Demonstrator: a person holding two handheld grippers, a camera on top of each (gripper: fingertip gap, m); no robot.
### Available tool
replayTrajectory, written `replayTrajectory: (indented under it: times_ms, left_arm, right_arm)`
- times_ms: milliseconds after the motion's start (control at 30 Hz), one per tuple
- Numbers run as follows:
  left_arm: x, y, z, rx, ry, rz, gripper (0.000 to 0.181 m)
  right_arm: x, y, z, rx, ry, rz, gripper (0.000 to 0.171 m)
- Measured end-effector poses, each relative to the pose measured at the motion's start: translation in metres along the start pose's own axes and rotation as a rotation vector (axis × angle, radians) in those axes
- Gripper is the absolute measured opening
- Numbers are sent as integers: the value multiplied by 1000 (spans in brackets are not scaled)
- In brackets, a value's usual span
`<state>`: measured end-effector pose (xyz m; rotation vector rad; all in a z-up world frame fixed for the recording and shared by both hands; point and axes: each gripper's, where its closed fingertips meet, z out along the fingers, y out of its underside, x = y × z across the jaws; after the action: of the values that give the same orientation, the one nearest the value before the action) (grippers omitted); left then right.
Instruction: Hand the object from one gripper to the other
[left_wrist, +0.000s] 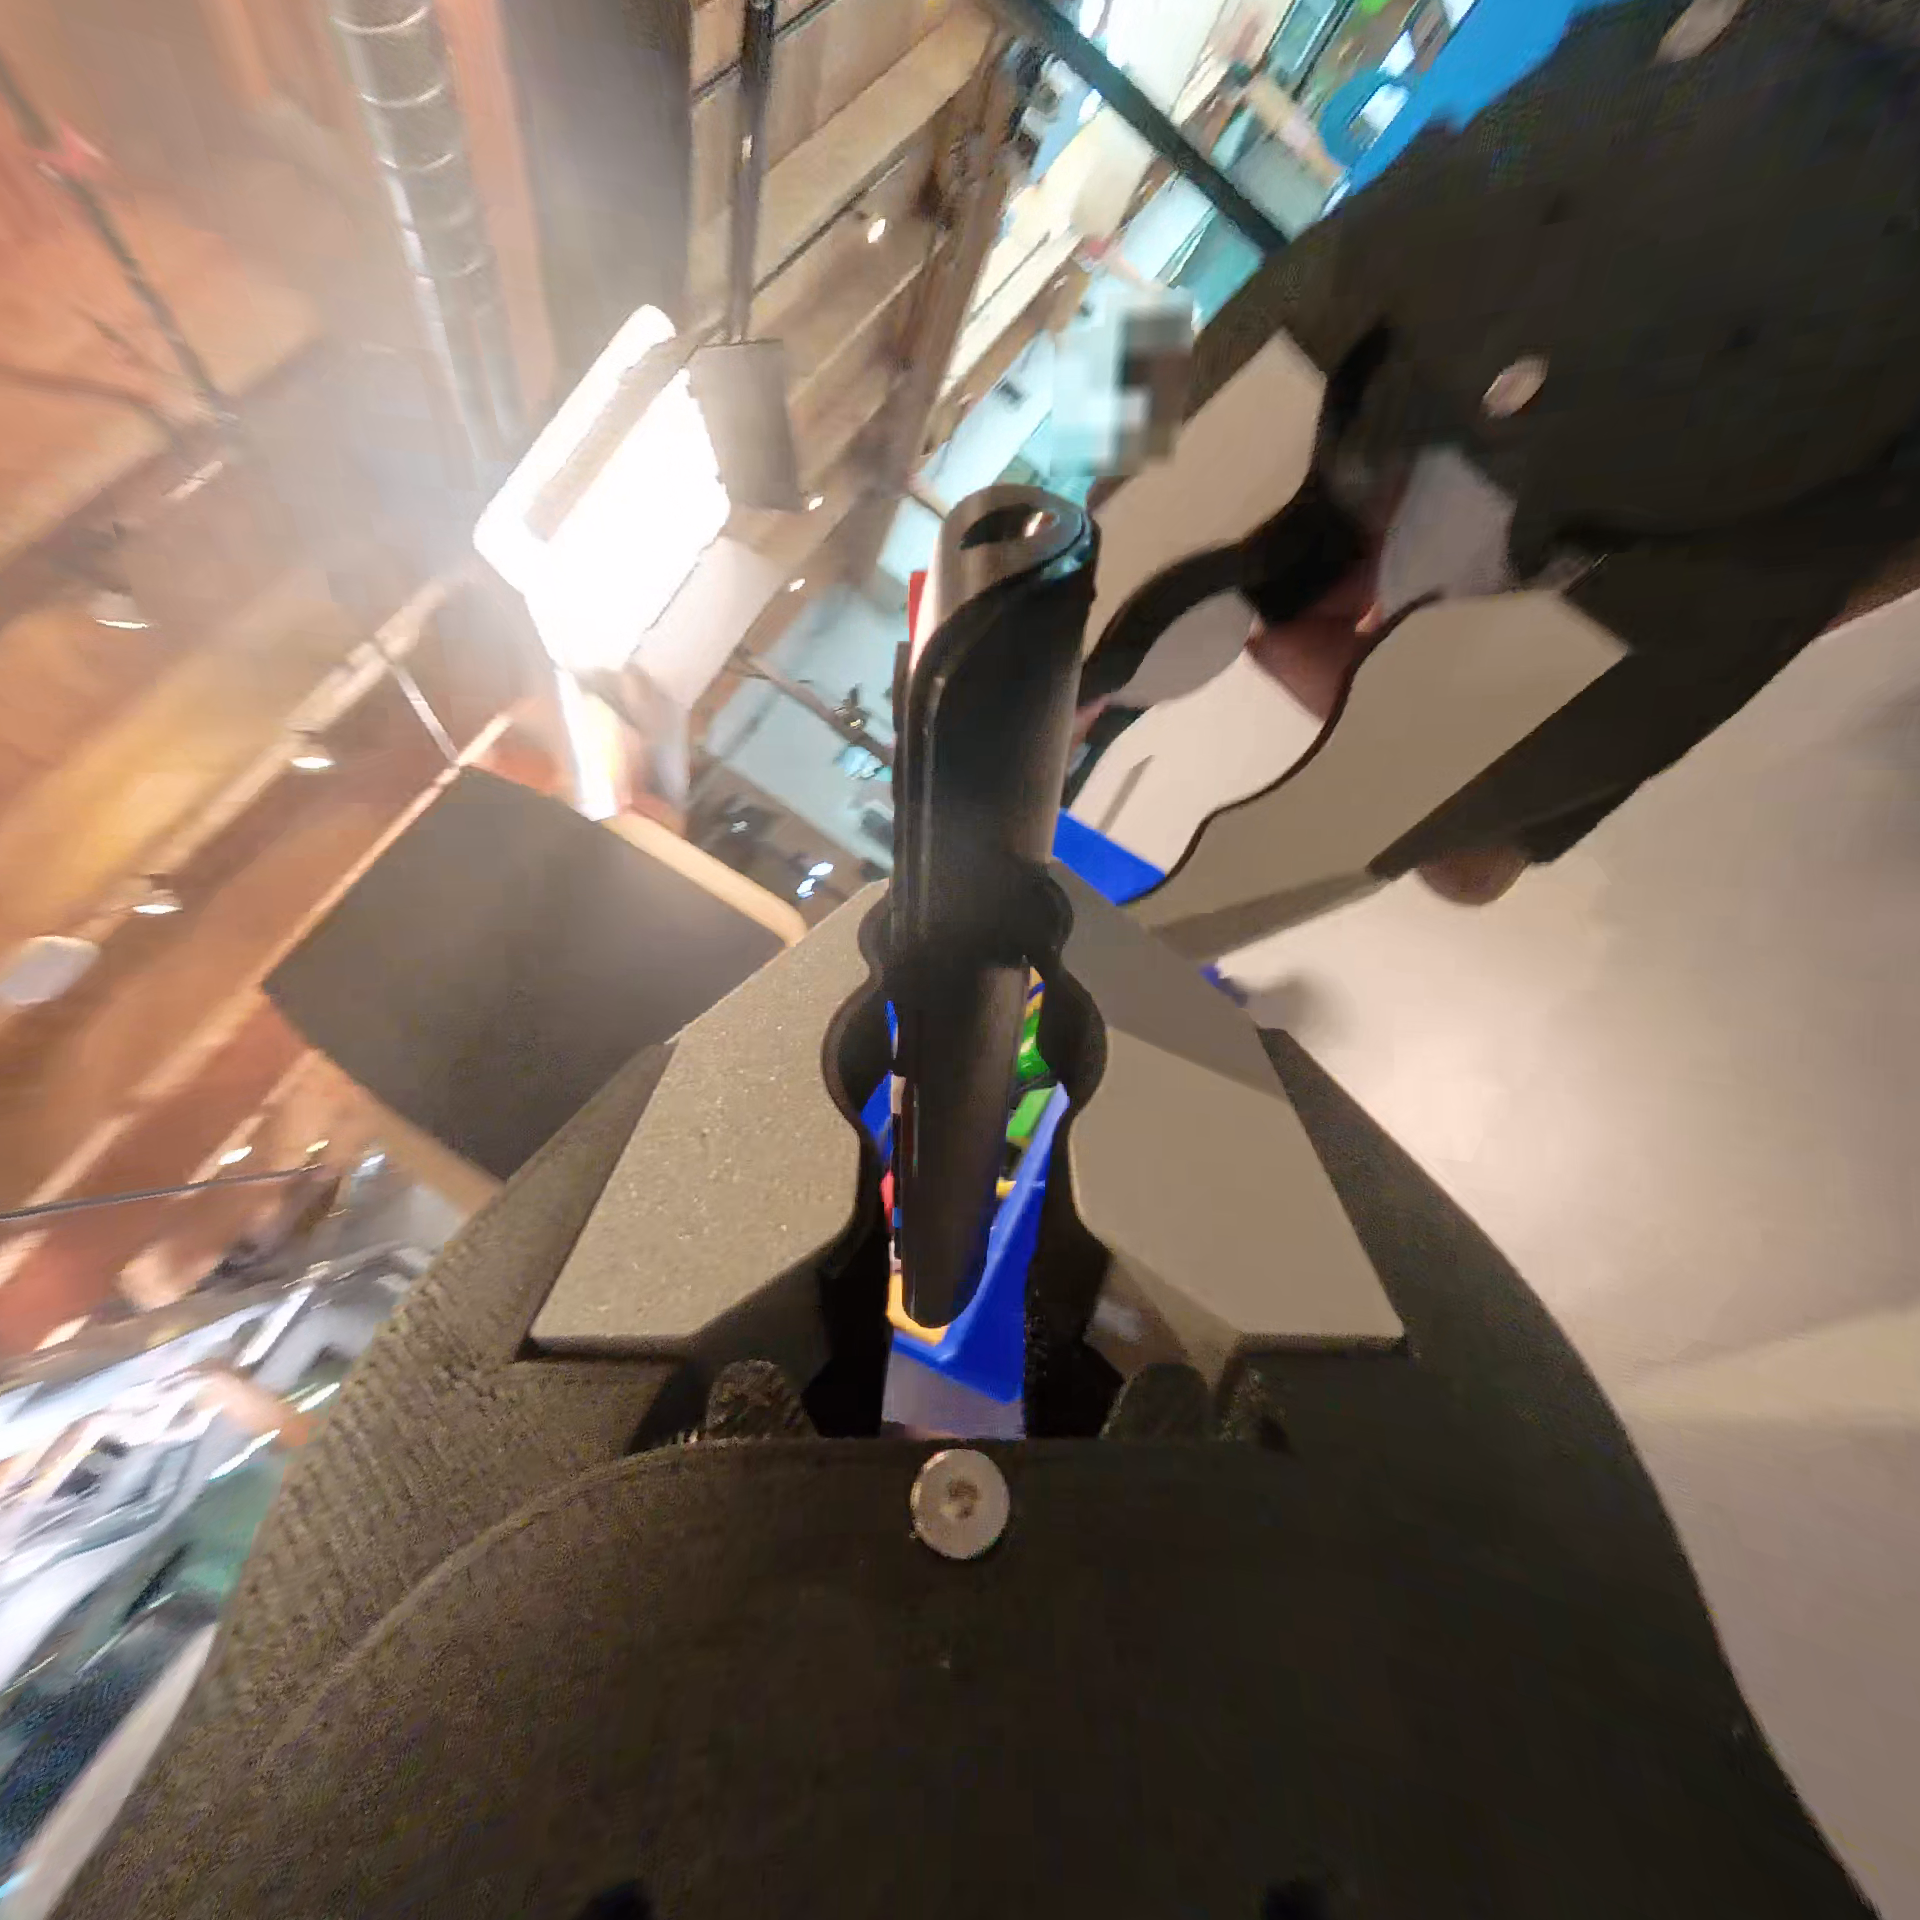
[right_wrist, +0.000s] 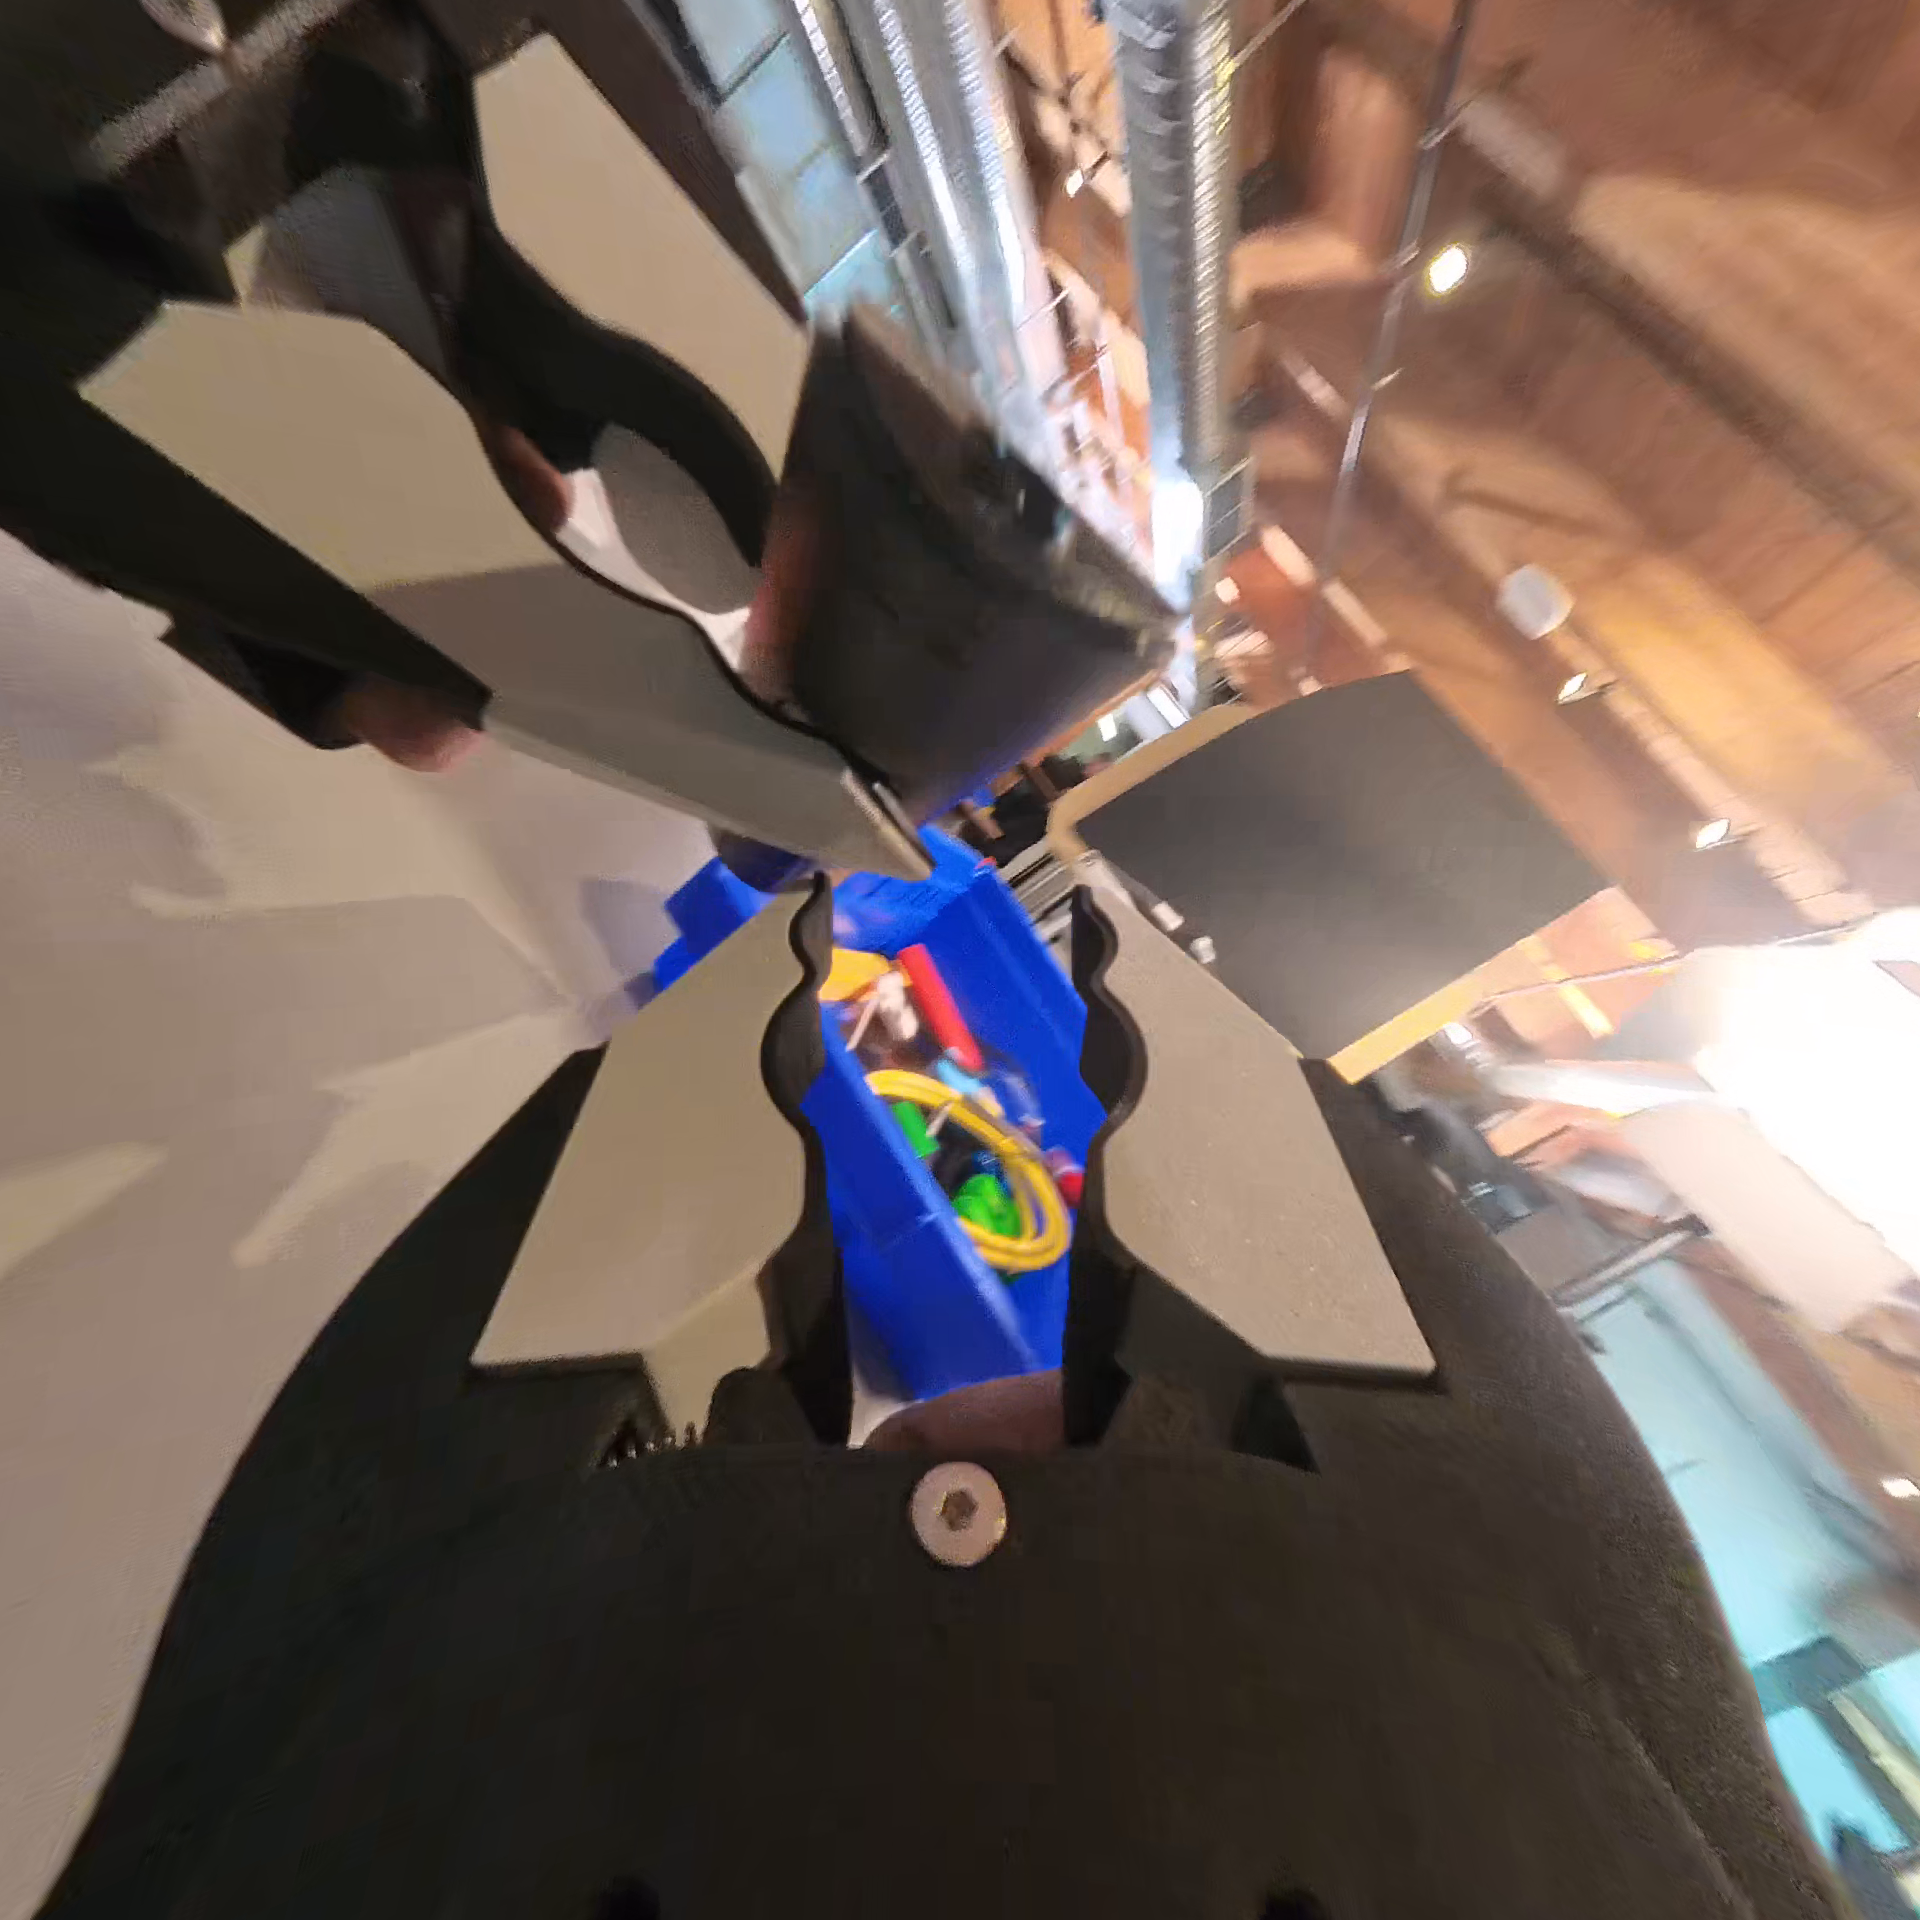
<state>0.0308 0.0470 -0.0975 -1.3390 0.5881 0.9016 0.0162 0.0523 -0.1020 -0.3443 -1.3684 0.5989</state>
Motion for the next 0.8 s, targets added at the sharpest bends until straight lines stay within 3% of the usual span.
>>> replayTrajectory:
  times_ms: [133,333,800]
  left_arm:
    - [-15,15,2,-87,-104,81,21]
    - [-16,47,5,-250,-118,284,21]
    - [0,49,9,-257,-61,461,22]
  right_arm:
    - [5,-13,-6,63,76,-126,48]
    - [-6,-19,-6,70,90,-296,53]
    - [-27,-8,2,8,22,-430,33]
